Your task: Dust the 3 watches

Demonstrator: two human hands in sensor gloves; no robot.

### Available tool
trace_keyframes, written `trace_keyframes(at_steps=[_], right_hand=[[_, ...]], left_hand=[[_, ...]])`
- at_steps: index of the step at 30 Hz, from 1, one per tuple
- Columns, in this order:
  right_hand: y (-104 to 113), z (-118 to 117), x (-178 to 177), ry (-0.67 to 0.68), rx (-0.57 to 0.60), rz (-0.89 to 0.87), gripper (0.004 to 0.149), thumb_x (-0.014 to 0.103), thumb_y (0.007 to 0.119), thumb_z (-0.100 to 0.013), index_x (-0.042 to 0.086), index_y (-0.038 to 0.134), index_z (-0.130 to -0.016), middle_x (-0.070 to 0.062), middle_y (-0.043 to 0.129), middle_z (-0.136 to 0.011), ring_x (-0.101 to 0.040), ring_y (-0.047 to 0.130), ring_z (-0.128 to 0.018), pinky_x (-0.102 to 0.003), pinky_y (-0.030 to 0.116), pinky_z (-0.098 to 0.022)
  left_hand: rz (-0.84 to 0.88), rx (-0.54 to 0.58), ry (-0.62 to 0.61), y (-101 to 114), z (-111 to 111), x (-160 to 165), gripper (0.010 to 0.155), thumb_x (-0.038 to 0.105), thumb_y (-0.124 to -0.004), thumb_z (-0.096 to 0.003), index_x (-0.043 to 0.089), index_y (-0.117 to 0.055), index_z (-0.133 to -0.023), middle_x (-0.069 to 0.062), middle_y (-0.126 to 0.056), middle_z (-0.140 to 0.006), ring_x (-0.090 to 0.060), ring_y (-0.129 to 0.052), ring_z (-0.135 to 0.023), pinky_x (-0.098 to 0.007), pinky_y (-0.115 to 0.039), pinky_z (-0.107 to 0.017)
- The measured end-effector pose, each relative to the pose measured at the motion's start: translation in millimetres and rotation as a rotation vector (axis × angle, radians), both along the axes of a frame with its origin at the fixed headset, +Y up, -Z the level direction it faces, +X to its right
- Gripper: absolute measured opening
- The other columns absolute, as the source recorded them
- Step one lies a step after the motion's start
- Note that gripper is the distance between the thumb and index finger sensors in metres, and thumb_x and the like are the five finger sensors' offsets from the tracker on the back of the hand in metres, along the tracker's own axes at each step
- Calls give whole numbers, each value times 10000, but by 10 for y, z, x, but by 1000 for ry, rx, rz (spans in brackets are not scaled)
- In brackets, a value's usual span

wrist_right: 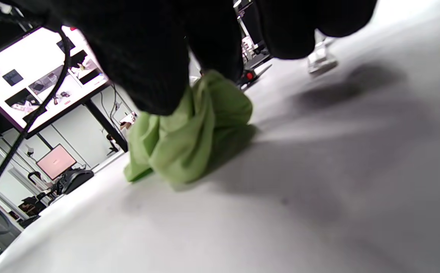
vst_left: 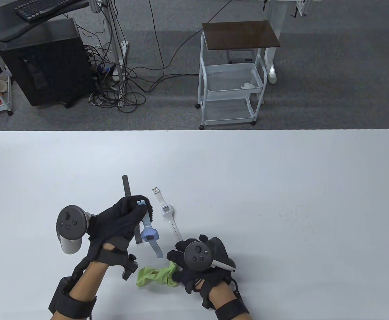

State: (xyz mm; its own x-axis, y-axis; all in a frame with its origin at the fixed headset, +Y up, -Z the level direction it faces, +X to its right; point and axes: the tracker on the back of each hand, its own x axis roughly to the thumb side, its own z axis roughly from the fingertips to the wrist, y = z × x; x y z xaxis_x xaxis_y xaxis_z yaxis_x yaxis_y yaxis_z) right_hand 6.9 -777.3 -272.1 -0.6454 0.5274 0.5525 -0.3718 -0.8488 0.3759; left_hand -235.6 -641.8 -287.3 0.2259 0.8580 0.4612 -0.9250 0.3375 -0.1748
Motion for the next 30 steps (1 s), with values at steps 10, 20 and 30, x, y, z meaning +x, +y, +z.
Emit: trace_keyframes(at_steps=[10,20,30], right_hand=[[79,-42,105,-60,60,-130,411,355,905,-352,176,947,-719,-252,800,-904,-528,744,-789,-796,349,-550],[252,-69,346,-233,171,-289,405,322,883,-367,156,922,-735,-232,971,-745,-475,954,-622,-781,440,-531],[437,14,465,-245,279,-517,409,310,846,-384,156,880,-762,-217,965,-750,-443,973,-617,-774,461,-531]], left_hand=[[-6,-22,-33,-44,-1,72,423,512,-710,-611,211,-733,-908,63,-935,-718,-173,-940,-817,-532,-645,-730],[-17,-34,-85,-45,37,178,425,508,-710,-611,204,-734,-908,68,-943,-697,-169,-959,-790,-520,-666,-717],[-95,-53,-77,-180,23,274,427,499,-703,-612,201,-721,-917,61,-932,-724,-180,-937,-822,-523,-657,-719]])
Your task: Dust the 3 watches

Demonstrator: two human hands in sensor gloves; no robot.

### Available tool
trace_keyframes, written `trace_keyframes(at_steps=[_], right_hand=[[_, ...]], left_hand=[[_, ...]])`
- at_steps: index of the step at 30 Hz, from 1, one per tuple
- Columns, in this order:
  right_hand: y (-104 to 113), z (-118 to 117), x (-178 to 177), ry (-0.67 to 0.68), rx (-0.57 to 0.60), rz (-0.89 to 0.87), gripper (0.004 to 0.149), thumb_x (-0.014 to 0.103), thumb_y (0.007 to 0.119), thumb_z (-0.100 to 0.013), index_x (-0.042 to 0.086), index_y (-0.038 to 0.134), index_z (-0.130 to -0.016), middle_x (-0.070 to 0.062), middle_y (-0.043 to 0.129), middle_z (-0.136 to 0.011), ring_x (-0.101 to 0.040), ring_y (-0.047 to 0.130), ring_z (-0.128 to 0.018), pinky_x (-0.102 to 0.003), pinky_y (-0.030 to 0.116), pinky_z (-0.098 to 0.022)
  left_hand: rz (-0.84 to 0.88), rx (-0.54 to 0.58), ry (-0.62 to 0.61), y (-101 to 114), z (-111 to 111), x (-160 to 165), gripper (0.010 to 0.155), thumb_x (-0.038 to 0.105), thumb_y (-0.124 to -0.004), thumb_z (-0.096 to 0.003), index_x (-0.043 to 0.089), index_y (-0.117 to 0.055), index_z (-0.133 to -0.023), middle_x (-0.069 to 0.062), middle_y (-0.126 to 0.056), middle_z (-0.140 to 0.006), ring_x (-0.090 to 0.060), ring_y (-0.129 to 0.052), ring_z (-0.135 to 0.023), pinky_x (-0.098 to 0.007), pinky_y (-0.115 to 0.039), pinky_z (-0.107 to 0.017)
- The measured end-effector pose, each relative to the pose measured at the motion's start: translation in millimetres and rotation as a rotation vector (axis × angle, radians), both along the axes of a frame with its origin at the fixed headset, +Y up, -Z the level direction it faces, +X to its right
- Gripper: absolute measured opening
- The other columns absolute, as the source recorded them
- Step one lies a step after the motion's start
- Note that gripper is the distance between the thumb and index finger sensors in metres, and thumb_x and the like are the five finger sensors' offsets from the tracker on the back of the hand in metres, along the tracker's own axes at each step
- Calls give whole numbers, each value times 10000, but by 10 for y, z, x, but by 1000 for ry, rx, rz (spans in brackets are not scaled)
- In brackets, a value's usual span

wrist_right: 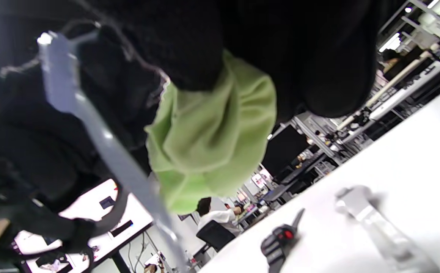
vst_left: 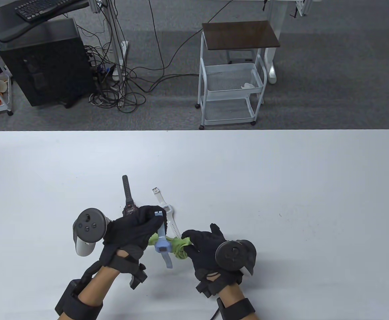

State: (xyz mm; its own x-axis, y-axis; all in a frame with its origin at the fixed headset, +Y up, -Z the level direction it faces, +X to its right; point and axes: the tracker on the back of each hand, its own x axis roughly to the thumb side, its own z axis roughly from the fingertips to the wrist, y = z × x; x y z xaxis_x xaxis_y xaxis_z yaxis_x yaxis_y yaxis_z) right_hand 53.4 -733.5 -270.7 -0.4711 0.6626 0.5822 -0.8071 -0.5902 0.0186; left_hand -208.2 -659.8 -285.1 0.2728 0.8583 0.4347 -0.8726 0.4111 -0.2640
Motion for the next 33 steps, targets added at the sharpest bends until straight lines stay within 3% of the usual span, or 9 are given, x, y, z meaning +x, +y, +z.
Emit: trace_keyframes(at_steps=[7,12,19,24,29,33], right_hand=[[96,61,-2,54,66,-114,415,331,832,-391,174,856,-775,-178,965,-756,-403,980,-624,-776,463,-532],[-28,21,-67,227,-157,-341,412,364,833,-389,175,877,-752,-179,973,-752,-425,966,-635,-798,433,-524],[-220,59,-259,416,-433,-582,469,443,776,-431,147,826,-791,-287,797,-902,-533,824,-761,-797,419,-525],[-329,107,-399,561,-608,-754,483,384,725,-450,87,786,-825,-334,744,-907,-564,793,-770,-794,411,-526],[-334,152,-431,423,-559,-727,520,420,843,-402,115,756,-813,-273,798,-875,-431,932,-691,-717,533,-550],[-342,189,-427,343,-569,-732,681,484,877,-366,58,697,-866,-246,827,-836,-369,961,-603,-693,554,-543]], left_hand=[[-34,3,52,-81,-33,-27,429,489,-698,-612,194,-710,-923,60,-926,-733,-182,-929,-833,-523,-655,-719],[-55,32,97,-93,-18,-36,426,484,-699,-609,194,-707,-921,65,-923,-726,-168,-931,-830,-516,-662,-720],[-59,64,119,-105,9,-17,425,481,-703,-607,190,-708,-916,73,-925,-703,-152,-945,-812,-505,-680,-716],[-33,73,122,-112,24,-4,424,479,-703,-608,187,-706,-916,84,-926,-690,-143,-954,-802,-499,-692,-711],[36,45,102,-154,39,42,423,479,-699,-610,187,-700,-917,92,-924,-688,-134,-954,-801,-494,-695,-712],[100,15,72,-184,72,112,423,478,-700,-611,186,-699,-917,93,-924,-685,-135,-954,-802,-493,-692,-714]])
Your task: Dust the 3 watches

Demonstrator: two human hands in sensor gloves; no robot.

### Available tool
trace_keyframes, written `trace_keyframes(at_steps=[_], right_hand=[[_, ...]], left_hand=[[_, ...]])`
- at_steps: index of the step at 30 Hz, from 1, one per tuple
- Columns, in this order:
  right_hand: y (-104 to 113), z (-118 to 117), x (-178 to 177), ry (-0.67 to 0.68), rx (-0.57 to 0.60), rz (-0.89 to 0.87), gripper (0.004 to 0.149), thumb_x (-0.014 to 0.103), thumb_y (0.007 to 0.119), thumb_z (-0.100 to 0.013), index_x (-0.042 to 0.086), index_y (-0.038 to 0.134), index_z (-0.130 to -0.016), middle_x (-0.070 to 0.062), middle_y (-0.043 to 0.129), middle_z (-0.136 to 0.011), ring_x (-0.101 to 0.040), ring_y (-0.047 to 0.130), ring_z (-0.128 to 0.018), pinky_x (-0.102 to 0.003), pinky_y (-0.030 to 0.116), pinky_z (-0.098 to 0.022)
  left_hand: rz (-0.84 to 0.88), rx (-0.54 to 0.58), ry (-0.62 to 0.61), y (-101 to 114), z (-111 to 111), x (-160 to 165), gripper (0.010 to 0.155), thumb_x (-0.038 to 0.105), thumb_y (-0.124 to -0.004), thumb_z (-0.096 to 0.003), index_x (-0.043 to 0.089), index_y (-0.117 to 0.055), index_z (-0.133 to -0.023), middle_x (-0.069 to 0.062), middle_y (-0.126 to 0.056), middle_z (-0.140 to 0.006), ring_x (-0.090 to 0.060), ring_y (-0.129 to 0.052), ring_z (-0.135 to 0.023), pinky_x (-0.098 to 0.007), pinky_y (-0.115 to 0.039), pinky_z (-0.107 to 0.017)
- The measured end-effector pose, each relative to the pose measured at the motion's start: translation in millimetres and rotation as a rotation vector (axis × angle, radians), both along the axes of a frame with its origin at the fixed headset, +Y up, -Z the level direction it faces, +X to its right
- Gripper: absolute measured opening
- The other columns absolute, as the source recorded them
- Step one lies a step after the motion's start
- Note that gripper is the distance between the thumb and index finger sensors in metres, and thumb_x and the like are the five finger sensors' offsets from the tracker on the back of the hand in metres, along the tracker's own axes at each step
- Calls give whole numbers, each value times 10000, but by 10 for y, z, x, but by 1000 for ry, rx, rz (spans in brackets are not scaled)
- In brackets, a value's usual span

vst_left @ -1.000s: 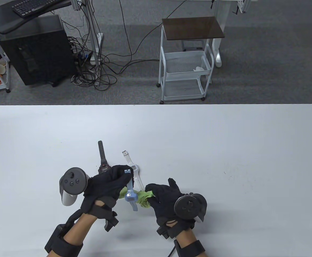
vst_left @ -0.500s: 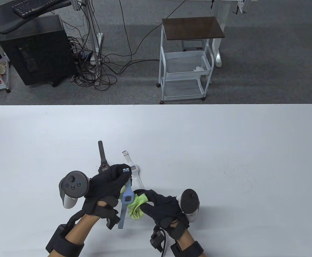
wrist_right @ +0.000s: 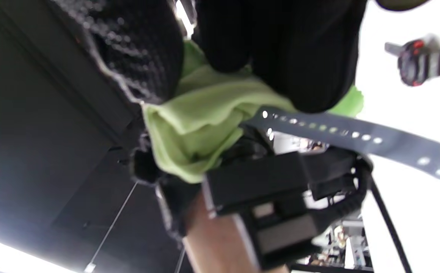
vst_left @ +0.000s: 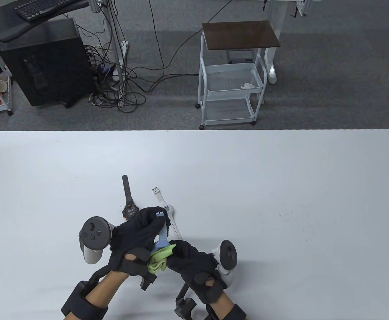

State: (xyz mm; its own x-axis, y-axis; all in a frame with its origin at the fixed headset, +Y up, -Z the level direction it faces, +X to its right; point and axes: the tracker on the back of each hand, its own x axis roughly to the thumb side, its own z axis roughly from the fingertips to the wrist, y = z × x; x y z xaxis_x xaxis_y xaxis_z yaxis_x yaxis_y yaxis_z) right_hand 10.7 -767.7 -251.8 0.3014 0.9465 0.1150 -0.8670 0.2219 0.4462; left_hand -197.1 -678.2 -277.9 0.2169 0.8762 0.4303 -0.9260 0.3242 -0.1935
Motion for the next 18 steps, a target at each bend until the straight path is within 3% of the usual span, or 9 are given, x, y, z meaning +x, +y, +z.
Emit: trace_keyframes(at_steps=[2,4,6,9,12,14,18], right_hand=[[-8,9,-17,-8,25,25,813,515,879,-352,23,613,-942,-227,835,-823,-350,948,-568,-686,560,-536],[-19,20,-32,5,33,53,845,549,861,-360,32,590,-971,-208,824,-821,-341,911,-558,-679,555,-536],[-30,25,-45,11,27,68,821,580,854,-352,46,673,-950,-216,837,-799,-357,893,-534,-685,546,-528],[-36,44,-80,63,53,101,723,623,806,-376,124,793,-899,-262,747,-872,-429,813,-629,-713,489,-533],[-3,51,-96,68,74,72,624,588,810,-382,166,848,-840,-299,698,-930,-503,768,-725,-751,443,-532],[19,45,-89,37,103,83,574,556,819,-382,158,873,-792,-286,775,-903,-530,811,-729,-767,450,-524],[34,30,-63,-47,141,115,518,486,845,-365,124,882,-735,-260,917,-772,-455,992,-598,-750,519,-515]], left_hand=[[-3,3,-17,-12,25,52,422,477,-698,-612,187,-696,-919,94,-922,-687,-134,-951,-807,-493,-689,-718],[-3,5,-35,-20,56,108,423,479,-696,-612,189,-694,-920,95,-921,-689,-131,-949,-810,-494,-685,-721],[-3,9,-52,-17,87,151,423,481,-695,-612,191,-692,-921,98,-920,-692,-129,-947,-815,-494,-681,-725],[12,16,-66,-4,114,185,424,481,-694,-612,191,-691,-922,97,-919,-693,-131,-944,-820,-495,-675,-728],[11,12,-68,-10,113,177,424,483,-690,-614,194,-687,-925,99,-916,-698,-133,-938,-831,-497,-670,-731],[19,9,-55,-24,96,158,425,484,-689,-614,196,-685,-926,99,-913,-703,-134,-935,-836,-498,-669,-732],[25,-5,-42,-53,59,112,427,486,-683,-615,198,-678,-930,99,-906,-717,-142,-923,-851,-503,-662,-733]])
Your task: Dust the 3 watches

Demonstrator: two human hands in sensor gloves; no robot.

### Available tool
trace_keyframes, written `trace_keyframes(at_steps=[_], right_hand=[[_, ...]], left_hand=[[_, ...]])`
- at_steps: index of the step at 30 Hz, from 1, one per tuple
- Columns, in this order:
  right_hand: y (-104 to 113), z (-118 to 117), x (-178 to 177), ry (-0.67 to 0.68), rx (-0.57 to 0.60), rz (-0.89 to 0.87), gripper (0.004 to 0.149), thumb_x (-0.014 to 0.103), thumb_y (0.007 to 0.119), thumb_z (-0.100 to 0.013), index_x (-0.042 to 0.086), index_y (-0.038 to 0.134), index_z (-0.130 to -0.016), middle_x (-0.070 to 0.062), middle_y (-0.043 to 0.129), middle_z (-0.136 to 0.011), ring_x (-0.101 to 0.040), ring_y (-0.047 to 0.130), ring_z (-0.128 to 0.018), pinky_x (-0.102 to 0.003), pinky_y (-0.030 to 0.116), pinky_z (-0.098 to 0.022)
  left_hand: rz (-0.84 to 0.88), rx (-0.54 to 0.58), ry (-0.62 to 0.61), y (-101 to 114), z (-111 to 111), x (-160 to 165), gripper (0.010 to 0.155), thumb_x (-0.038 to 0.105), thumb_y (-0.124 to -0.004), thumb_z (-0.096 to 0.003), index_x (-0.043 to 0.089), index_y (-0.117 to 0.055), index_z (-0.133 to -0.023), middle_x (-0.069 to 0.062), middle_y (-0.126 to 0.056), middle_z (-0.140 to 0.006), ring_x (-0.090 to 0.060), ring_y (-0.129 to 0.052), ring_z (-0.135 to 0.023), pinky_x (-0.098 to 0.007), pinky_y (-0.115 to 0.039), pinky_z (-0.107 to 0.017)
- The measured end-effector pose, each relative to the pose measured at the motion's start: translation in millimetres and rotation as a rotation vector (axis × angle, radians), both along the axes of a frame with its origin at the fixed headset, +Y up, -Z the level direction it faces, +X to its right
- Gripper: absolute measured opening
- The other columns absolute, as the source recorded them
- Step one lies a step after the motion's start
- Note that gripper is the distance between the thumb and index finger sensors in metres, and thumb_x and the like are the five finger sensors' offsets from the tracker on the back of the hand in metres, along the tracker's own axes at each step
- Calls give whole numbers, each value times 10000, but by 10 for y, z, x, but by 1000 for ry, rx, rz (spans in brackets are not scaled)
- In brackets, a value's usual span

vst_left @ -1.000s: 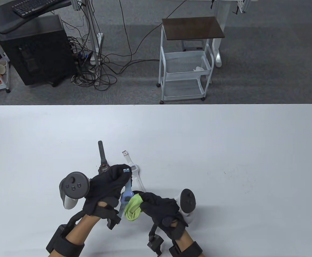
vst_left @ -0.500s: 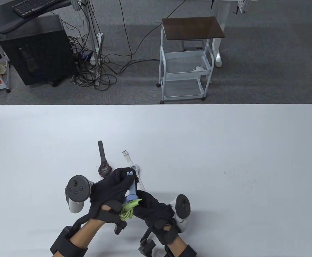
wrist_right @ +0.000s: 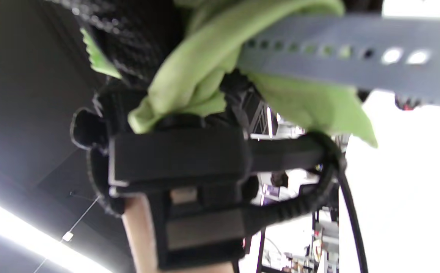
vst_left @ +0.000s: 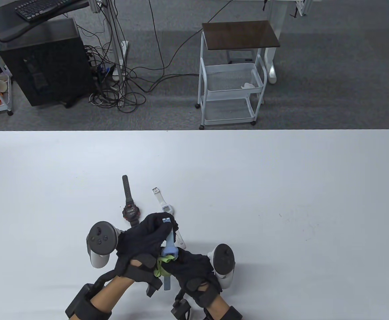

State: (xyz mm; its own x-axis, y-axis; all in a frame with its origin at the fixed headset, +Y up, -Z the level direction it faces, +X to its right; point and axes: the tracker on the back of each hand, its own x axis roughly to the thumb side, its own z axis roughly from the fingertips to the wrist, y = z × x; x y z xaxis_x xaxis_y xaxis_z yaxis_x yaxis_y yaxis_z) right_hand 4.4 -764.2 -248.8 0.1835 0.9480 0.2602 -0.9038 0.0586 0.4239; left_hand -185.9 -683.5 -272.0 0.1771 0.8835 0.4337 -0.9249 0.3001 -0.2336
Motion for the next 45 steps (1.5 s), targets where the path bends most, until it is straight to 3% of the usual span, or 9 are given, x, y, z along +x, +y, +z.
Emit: trace_keyframes(at_steps=[6,9,13,22,26,31,33,39,45], right_hand=[[36,-43,78,-77,40,26,463,352,853,-350,93,896,-731,-273,983,-656,-381,1083,-448,-693,628,-497],[52,-34,72,-81,70,49,473,386,843,-364,82,904,-722,-230,1038,-544,-310,1106,-326,-658,670,-480],[14,-20,70,-112,64,76,526,526,842,-367,76,968,-609,-108,1100,-328,-176,1098,-116,-607,731,-443],[20,-48,86,-103,56,82,455,337,844,-376,65,899,-737,-224,1025,-563,-324,1069,-357,-677,633,-485],[18,-43,91,-116,37,75,457,374,848,-381,77,897,-725,-193,1026,-518,-270,1053,-295,-657,648,-477],[-38,-55,139,-173,-2,75,493,506,865,-368,94,936,-630,-95,1059,-342,-154,1033,-123,-600,715,-445],[-12,-64,134,-156,3,77,478,472,869,-371,80,932,-637,-119,1058,-365,-184,1038,-147,-617,693,-456],[6,-46,97,-129,36,106,427,294,849,-369,106,853,-752,-203,973,-609,-345,997,-413,-693,573,-505],[-29,-65,113,-147,6,97,443,343,841,-385,88,846,-748,-192,983,-533,-280,994,-313,-668,613,-483]], left_hand=[[7,1,-8,15,-6,-3,427,488,-678,-616,204,-674,-934,96,-902,-733,-145,-911,-869,-509,-652,-739],[31,-11,-11,9,-14,-19,428,487,-675,-618,202,-671,-936,96,-899,-736,-150,-908,-870,-513,-649,-739],[57,-14,-8,34,-14,-63,427,487,-676,-619,202,-671,-937,98,-898,-735,-151,-906,-870,-514,-647,-741],[54,-8,11,45,-33,-101,426,487,-674,-619,206,-667,-939,98,-893,-746,-156,-897,-881,-517,-640,-744],[64,-10,11,54,-42,-116,427,488,-672,-619,207,-665,-941,98,-891,-749,-157,-895,-884,-518,-639,-745],[95,-19,18,85,-49,-158,427,484,-673,-621,203,-665,-942,92,-889,-753,-164,-890,-887,-524,-633,-745],[81,-6,34,84,-53,-174,427,488,-670,-620,208,-665,-941,97,-891,-752,-158,-894,-885,-520,-637,-746],[104,-22,28,88,-65,-190,426,487,-669,-621,208,-664,-943,95,-889,-754,-162,-891,-887,-523,-633,-746],[103,-22,28,91,-64,-187,427,486,-668,-621,208,-662,-945,94,-886,-759,-167,-886,-892,-527,-629,-746]])
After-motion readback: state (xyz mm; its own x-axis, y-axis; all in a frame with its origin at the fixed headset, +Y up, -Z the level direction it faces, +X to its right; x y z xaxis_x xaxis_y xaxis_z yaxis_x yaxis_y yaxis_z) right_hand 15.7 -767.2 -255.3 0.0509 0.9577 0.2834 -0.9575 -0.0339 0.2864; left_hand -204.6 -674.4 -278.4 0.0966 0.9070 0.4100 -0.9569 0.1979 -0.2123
